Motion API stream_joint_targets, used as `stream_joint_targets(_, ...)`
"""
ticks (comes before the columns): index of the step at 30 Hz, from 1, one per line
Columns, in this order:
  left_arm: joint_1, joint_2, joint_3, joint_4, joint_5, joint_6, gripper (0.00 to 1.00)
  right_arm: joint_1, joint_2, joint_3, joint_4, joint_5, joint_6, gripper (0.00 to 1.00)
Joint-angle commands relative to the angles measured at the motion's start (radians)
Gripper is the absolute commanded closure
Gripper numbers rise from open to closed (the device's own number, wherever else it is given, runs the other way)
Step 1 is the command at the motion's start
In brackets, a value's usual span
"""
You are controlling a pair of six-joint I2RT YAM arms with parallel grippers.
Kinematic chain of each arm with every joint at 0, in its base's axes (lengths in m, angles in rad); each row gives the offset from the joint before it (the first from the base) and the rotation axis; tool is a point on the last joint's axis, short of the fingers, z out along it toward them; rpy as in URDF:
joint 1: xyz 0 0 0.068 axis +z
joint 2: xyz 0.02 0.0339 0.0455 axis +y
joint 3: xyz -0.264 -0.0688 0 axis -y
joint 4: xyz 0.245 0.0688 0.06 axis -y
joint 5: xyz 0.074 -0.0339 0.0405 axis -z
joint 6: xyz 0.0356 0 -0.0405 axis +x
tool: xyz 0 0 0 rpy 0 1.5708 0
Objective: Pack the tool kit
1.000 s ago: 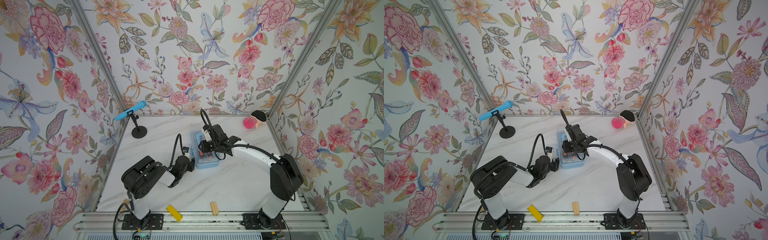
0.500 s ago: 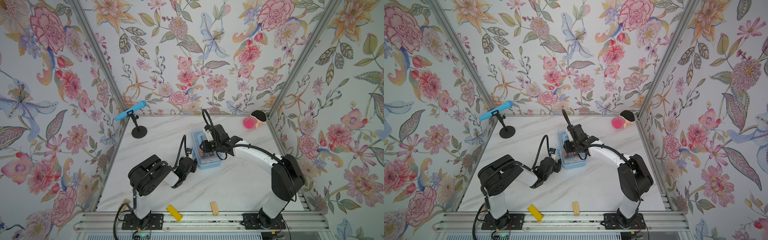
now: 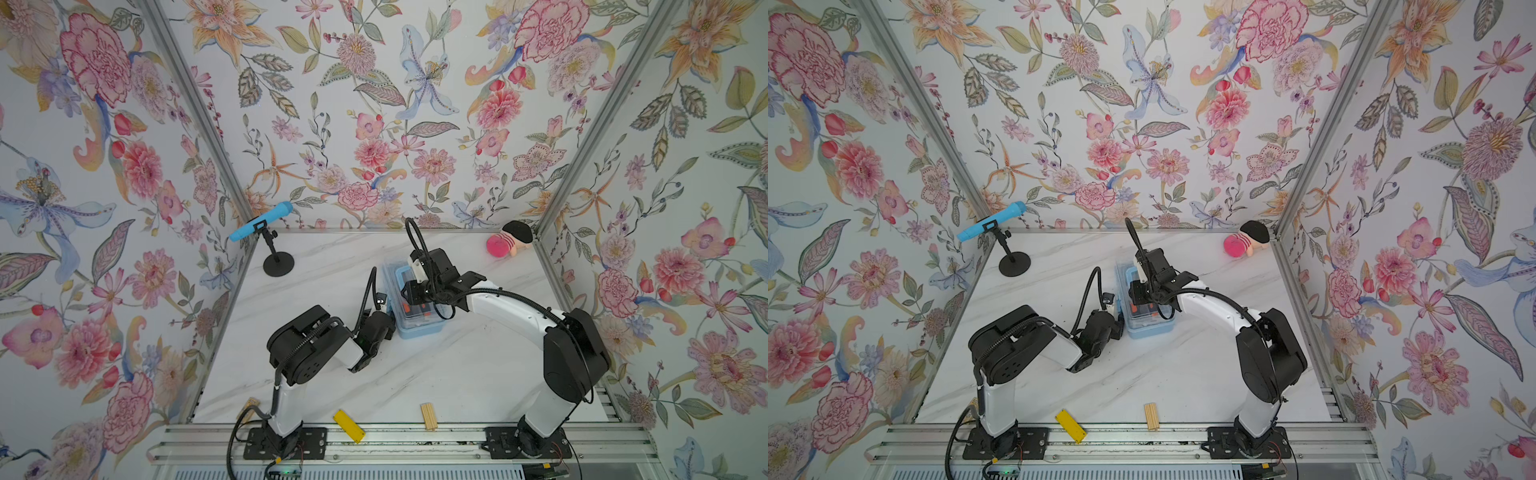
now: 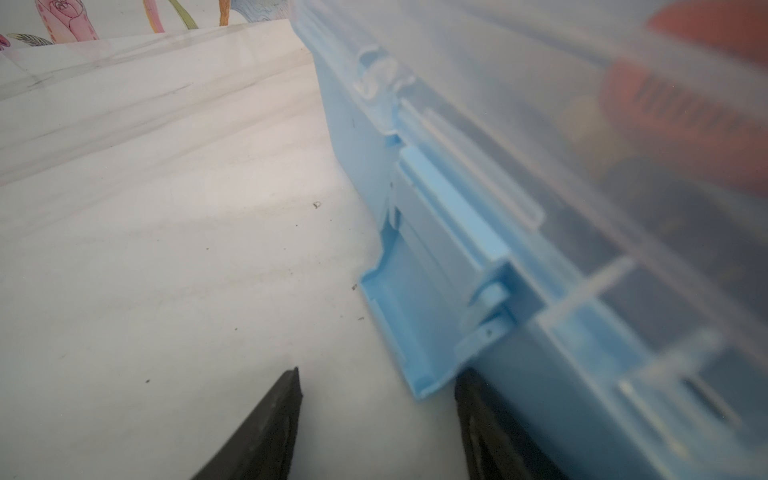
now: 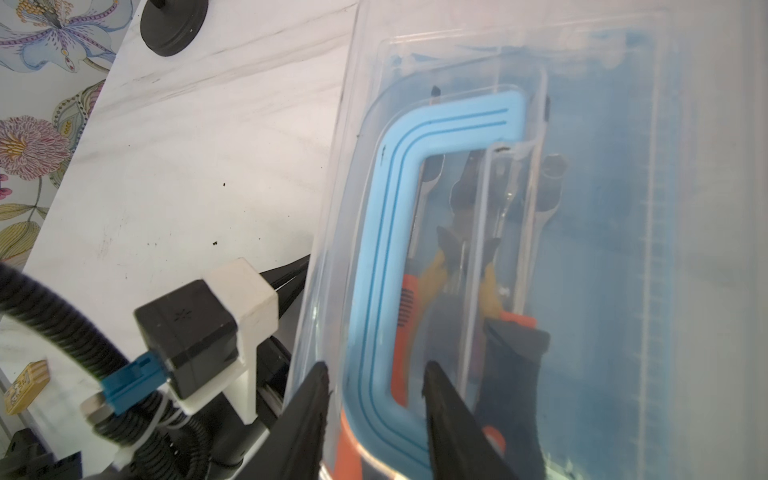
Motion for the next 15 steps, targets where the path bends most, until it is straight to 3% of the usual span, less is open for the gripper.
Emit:
stream_joint_targets(1,-0.003,0.022,0.046,0.092,0.024,0.017,0.37,0.016,0.04,-0.041,-0.21,-0.013,0.005,0.6)
stream_joint_targets(15,0.072,-0.002,0.03,0.127,0.037,0.032,0.37,0.031,0.043,-0.037,-0.21,-0.004,0.016,0.6)
